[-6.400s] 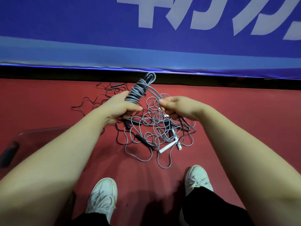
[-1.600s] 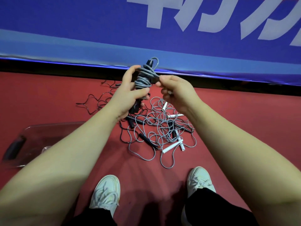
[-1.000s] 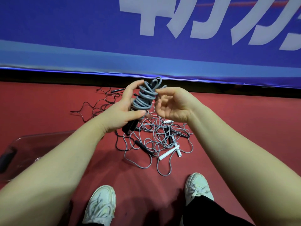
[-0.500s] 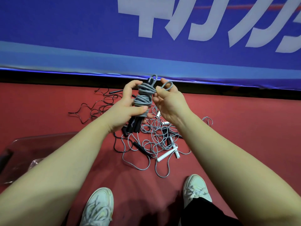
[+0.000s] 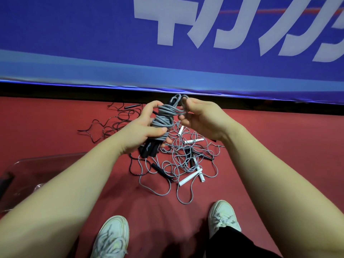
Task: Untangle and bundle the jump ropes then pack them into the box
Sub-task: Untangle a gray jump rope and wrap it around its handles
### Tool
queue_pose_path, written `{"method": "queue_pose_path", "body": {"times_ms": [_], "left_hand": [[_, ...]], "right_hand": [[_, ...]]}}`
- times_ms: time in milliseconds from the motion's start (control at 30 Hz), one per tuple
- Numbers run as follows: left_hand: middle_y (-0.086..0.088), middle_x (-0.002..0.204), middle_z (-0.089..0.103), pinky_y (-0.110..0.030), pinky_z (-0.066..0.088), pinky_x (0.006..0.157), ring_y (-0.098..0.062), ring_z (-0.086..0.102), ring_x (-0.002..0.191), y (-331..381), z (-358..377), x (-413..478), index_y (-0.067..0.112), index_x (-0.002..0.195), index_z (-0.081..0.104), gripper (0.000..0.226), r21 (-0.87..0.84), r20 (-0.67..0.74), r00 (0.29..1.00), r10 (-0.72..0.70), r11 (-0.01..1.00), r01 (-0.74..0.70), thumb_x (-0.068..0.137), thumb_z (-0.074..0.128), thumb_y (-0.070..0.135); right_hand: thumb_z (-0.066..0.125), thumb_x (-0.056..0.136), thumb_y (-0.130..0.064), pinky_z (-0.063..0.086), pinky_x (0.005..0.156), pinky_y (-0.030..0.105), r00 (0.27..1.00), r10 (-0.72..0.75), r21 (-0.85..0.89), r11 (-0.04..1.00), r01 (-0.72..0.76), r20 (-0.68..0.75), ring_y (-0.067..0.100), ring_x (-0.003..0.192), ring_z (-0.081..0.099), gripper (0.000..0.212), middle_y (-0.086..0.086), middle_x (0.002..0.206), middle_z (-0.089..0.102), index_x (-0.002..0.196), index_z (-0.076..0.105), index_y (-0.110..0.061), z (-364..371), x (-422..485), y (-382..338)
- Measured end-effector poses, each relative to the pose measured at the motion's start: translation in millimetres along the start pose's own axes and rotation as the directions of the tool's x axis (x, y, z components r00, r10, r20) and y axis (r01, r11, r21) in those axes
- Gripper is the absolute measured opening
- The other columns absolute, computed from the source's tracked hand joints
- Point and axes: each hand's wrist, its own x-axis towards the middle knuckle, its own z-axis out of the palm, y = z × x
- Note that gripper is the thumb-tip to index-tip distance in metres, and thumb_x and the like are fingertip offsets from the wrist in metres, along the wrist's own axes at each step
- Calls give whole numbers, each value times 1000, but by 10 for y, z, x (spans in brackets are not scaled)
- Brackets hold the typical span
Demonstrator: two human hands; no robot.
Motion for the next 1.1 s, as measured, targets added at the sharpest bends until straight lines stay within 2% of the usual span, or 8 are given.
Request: {"method": "queue_pose_path", "body": {"times_ms": [167, 300, 433, 567, 667, 800, 933, 1100], "left_hand": [[-13, 89, 58, -27, 56, 63, -26, 70, 75, 15, -3, 6, 31, 121, 32, 56, 39, 11, 1000, 9, 999, -10, 91, 44, -14], [-14, 90, 55, -28, 57, 63, -22, 70, 71, 26, 28, 10, 29, 115, 31, 51, 82, -9, 999, 39, 996, -38, 91, 44, -14], [-14, 88, 55, -34, 57, 62, -23, 69, 65, 38, 62, 62, 32, 113, 31, 51, 22, -122, 992, 44, 999, -42, 91, 46, -11], [-8, 88, 55, -32, 55, 56, -23, 60, 62, 89, 97, 147, 28, 120, 28, 54, -26, -322, 945, 60, 997, -72, 90, 49, -11], [-8, 85, 56, -31, 53, 52, -20, 55, 58, 114, 117, 138, 31, 116, 32, 54, -77, -370, 926, 71, 991, -106, 90, 47, -13], [-5, 98, 65, -31, 56, 57, -23, 66, 68, 75, 106, 88, 33, 118, 39, 55, -234, -302, 949, 90, 958, -165, 89, 47, -12], [3, 107, 66, -31, 55, 64, -21, 66, 74, 62, 20, 32, 35, 122, 42, 60, -250, -169, 964, 204, 938, -242, 76, 52, -3], [-2, 114, 60, -31, 52, 67, -22, 63, 77, 25, -62, -27, 36, 134, 37, 69, -134, 27, 987, 159, 979, -154, 76, 52, 0]], "right_hand": [[51, 84, -20, 43, 51, 15, 997, 77, 231, 970, -76, 6, 8, 61, 49, 21, 0, 77, 61, 88, 70, -13, -136, 9, 25], [74, 63, -13, 45, 53, 11, 998, 44, 572, 818, -56, 35, 5, 65, 43, 31, 1, 77, 58, 93, 72, -7, -182, 57, 88], [63, 70, -22, 55, 68, 18, 994, -21, 580, 811, 78, -104, 6, 66, 63, 18, -3, 70, 65, 77, 76, -13, -27, 103, 104], [58, 71, -19, 52, 52, 15, 996, -54, 642, 762, 83, -64, 9, 68, 66, 16, 3, 72, 68, 69, 73, -13, 152, 101, 200], [55, 75, -18, 44, 43, 10, 998, -60, 724, 688, 45, -4, 9, 66, 67, 14, 3, 68, 66, 74, 67, -10, 239, 93, 274], [41, 97, -13, 40, 36, 13, 988, 125, 685, 728, -32, -87, 11, 61, 57, 16, 8, 64, 66, 89, 55, -8, 312, 127, 238], [43, 97, -8, 40, 35, 12, 952, 288, 637, 755, -159, -103, 12, 48, 62, 19, 11, 63, 66, 87, 59, -3, 289, 123, 118], [46, 96, -8, 39, 43, 7, 971, 132, 203, 975, -91, -200, 0, 43, 51, 19, -6, 52, 59, 85, 61, -11, 219, 97, 64]]}}
